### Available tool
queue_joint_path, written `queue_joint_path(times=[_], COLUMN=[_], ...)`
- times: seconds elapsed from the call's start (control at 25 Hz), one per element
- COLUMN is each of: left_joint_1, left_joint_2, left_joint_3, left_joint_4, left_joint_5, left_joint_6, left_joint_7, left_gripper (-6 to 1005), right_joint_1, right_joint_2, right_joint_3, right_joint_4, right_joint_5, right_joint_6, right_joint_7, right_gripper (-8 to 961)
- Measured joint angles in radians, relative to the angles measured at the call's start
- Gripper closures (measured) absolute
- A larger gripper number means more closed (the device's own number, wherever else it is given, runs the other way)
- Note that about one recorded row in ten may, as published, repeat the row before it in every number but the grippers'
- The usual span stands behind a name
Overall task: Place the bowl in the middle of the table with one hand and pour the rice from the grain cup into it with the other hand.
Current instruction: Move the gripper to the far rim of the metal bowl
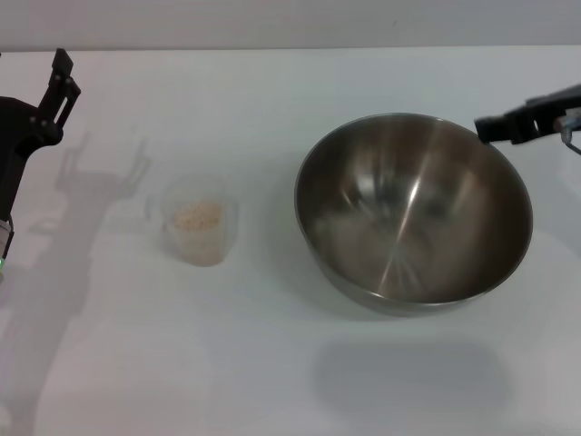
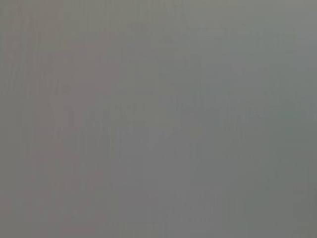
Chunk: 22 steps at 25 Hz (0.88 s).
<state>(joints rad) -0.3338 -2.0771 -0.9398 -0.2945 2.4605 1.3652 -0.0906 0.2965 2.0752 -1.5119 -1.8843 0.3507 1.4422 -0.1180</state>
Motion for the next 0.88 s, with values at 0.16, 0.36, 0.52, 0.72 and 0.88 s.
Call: queue_joint_path(times=[0.16, 0.36, 0.52, 0.72, 0.88], left_joint_1=[0.000, -0.001, -0.002, -0.008, -0.010], left_joint_2=[-0.002, -0.001, 0.000, 0.000, 0.000], left_joint_3=[0.003, 0.003, 0.001, 0.002, 0.000], left_joint_4=[0.000, 0.000, 0.000, 0.005, 0.007], left_joint_5=[0.000, 0.000, 0.000, 0.000, 0.000], left_joint_6=[0.000, 0.000, 0.000, 0.000, 0.000], left_joint_7=[-0.001, -0.015, -0.025, -0.026, -0.026], left_gripper=[175, 175, 175, 175, 175], right_joint_1=[0.026, 0.048, 0.059, 0.069, 0.080], right_joint_2=[-0.001, 0.000, 0.001, 0.002, 0.002], right_joint_3=[0.032, 0.063, 0.078, 0.079, 0.081], right_joint_4=[0.063, 0.141, 0.215, 0.266, 0.289], right_joint_5=[-0.002, -0.002, 0.004, 0.043, 0.073], right_joint_6=[0.024, 0.039, 0.018, -0.012, -0.024], right_joint_7=[-0.033, -0.086, -0.118, -0.141, -0.155], right_gripper=[369, 382, 391, 403, 413])
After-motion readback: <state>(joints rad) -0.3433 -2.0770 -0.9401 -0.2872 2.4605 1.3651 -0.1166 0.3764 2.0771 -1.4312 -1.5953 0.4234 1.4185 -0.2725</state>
